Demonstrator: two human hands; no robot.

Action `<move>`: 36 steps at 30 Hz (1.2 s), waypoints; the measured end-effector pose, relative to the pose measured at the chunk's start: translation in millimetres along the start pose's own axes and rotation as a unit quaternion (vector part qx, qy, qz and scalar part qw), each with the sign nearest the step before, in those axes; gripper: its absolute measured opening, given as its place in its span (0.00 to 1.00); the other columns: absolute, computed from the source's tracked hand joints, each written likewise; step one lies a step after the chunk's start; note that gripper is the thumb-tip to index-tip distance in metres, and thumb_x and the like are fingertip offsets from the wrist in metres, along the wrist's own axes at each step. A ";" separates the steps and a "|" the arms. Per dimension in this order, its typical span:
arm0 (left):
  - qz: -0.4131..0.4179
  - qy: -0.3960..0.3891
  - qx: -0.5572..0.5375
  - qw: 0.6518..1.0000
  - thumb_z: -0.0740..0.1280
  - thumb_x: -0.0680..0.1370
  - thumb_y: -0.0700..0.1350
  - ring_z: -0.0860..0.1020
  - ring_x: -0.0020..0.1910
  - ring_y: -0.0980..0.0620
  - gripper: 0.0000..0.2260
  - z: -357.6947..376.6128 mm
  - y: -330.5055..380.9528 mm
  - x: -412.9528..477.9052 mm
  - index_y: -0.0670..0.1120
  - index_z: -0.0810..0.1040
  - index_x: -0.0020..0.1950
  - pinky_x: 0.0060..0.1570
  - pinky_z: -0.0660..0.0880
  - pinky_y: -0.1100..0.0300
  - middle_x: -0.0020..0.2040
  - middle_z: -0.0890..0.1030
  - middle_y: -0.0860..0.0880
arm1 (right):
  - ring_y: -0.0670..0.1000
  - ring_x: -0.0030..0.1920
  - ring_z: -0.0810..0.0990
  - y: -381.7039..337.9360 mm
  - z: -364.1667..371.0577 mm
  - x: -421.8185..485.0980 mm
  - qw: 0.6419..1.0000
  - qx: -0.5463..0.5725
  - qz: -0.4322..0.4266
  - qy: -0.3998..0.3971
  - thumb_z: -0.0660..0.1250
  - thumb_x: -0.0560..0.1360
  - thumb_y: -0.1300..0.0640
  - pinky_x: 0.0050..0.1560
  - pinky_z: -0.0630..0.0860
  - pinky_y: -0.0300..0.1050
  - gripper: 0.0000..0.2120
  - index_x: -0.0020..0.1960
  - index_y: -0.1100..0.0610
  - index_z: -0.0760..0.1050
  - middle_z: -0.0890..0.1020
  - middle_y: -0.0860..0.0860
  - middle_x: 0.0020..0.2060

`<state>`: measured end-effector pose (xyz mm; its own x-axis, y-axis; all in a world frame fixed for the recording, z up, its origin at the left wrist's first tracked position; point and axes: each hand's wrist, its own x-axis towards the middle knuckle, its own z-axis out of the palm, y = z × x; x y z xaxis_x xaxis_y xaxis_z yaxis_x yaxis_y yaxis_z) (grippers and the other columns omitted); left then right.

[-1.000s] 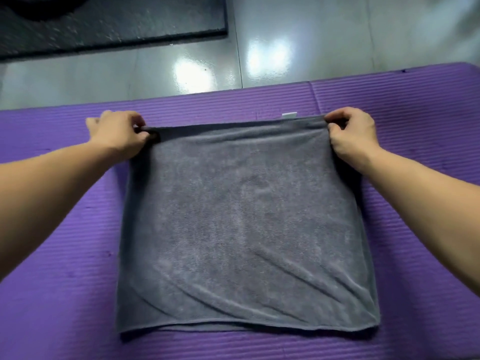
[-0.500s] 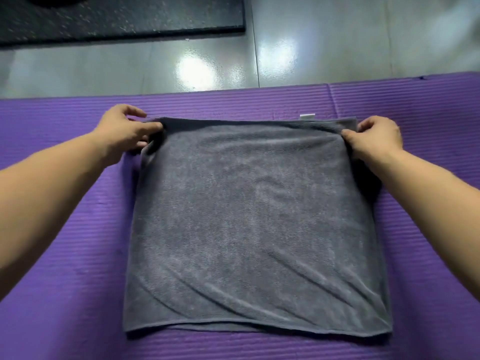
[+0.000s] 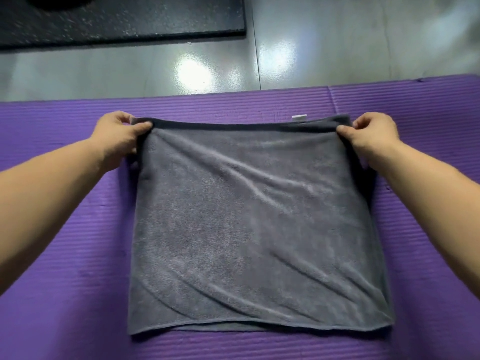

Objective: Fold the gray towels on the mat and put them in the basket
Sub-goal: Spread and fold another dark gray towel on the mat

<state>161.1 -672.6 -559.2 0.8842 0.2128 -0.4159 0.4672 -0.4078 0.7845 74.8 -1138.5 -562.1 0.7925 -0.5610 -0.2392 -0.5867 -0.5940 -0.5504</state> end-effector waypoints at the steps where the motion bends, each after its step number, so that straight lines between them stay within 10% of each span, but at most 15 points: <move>1: 0.009 0.038 0.017 0.999 0.75 0.77 0.47 0.70 0.21 0.57 0.14 -0.8 -1.0 2.5 0.52 0.70 0.40 0.19 0.65 0.67 0.34 0.74 0.47 | 0.53 0.40 0.77 -2.8 1.6 3.4 1.000 0.007 -0.010 0.017 0.75 0.73 0.48 0.42 0.72 0.45 0.12 0.44 0.55 0.77 0.79 0.52 0.38; 4: 0.001 0.091 -0.007 0.996 0.76 0.73 0.52 0.71 0.27 0.51 0.14 -1.1 -0.2 6.5 0.53 0.71 0.41 0.25 0.69 0.63 0.38 0.76 0.46 | 0.51 0.45 0.78 -14.7 9.2 12.2 0.998 0.037 -0.024 0.051 0.75 0.73 0.50 0.51 0.75 0.47 0.11 0.47 0.54 0.77 0.80 0.51 0.43; 10: -0.110 -0.063 -0.027 0.992 0.76 0.74 0.55 0.76 0.30 0.51 0.17 -18.7 -4.4 -21.9 0.45 0.76 0.53 0.24 0.74 0.64 0.38 0.77 0.45 | 0.52 0.54 0.77 -13.0 2.9 -5.0 0.996 0.078 0.044 0.002 0.74 0.71 0.40 0.51 0.74 0.45 0.30 0.66 0.55 0.72 0.77 0.50 0.56; 17: -0.097 -0.093 0.186 0.973 0.77 0.73 0.53 0.76 0.31 0.47 0.15 -16.3 -31.0 -66.8 0.42 0.81 0.41 0.36 0.77 0.56 0.34 0.79 0.44 | 0.55 0.27 0.75 28.1 -11.8 -61.8 0.996 0.002 0.066 -0.064 0.72 0.74 0.42 0.30 0.78 0.48 0.18 0.40 0.57 0.78 0.78 0.54 0.27; 27: -0.056 0.044 0.224 0.972 0.72 0.74 0.61 0.79 0.30 0.41 0.25 -17.6 -65.4 -116.6 0.42 0.73 0.31 0.40 0.79 0.47 0.27 0.78 0.43 | 0.55 0.49 0.77 44.0 -9.7 -79.5 0.997 -0.061 0.026 -0.031 0.69 0.76 0.43 0.49 0.70 0.47 0.15 0.50 0.56 0.78 0.81 0.51 0.44; 36: -0.045 0.062 0.313 0.947 0.58 0.82 0.61 0.79 0.48 0.33 0.21 -3.0 -128.7 -222.4 0.43 0.71 0.45 0.44 0.71 0.47 0.46 0.81 0.36 | 0.58 0.42 0.73 75.3 -5.3 -177.3 0.993 -0.079 0.066 -0.055 0.61 0.81 0.43 0.42 0.64 0.50 0.19 0.42 0.58 0.72 0.76 0.52 0.37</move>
<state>-95.7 -664.8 -566.3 0.8520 0.3595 -0.3806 0.4829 -0.8204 0.3061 -110.8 -1086.9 -557.0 0.7152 -0.5787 -0.3920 -0.6987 -0.6076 -0.3778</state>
